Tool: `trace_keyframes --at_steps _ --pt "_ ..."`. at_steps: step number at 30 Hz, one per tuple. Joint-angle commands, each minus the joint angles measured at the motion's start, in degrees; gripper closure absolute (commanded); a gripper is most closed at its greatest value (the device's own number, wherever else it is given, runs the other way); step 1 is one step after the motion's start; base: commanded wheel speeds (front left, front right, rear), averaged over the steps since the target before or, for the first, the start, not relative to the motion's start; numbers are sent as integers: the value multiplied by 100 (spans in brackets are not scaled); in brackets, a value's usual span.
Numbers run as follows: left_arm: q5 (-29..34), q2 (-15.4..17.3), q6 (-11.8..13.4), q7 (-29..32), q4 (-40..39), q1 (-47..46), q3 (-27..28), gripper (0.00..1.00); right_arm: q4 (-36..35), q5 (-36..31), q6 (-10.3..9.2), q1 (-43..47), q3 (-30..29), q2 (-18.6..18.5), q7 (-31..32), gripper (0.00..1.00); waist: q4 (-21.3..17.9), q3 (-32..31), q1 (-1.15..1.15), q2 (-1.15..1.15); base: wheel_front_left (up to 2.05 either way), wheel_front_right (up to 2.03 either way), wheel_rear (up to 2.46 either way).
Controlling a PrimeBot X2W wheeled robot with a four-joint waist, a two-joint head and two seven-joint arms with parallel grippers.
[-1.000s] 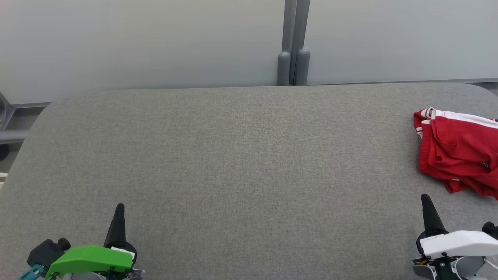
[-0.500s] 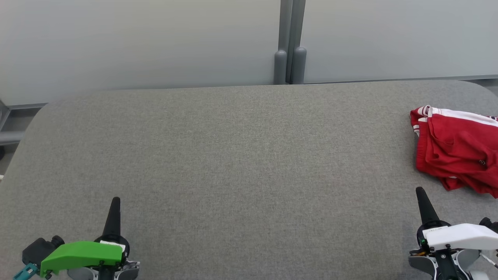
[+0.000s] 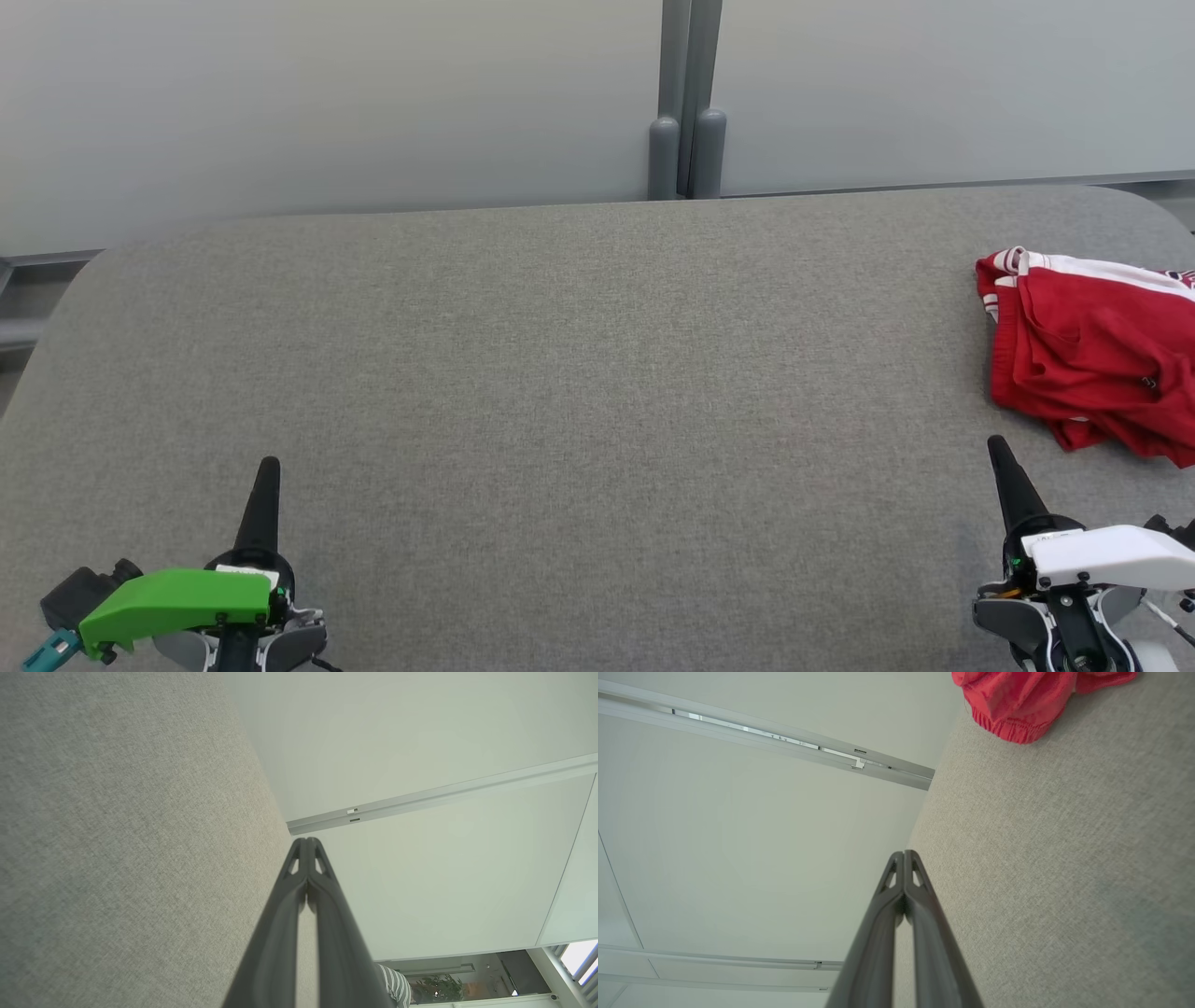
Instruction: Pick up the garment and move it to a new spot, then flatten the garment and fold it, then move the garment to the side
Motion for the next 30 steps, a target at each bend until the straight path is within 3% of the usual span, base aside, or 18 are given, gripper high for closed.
trace_keyframes --at_steps 1,30 --pt "-125 -16 -32 36 -53 -121 49 100 -12 182 3 -124 16 -43 45 100 -9 4 0 26 0 0 0" --pt "-1286 -95 -58 363 -159 -252 313 100 40 1679 3 -343 118 -63 380 100 -155 59 0 35 0 0 0"
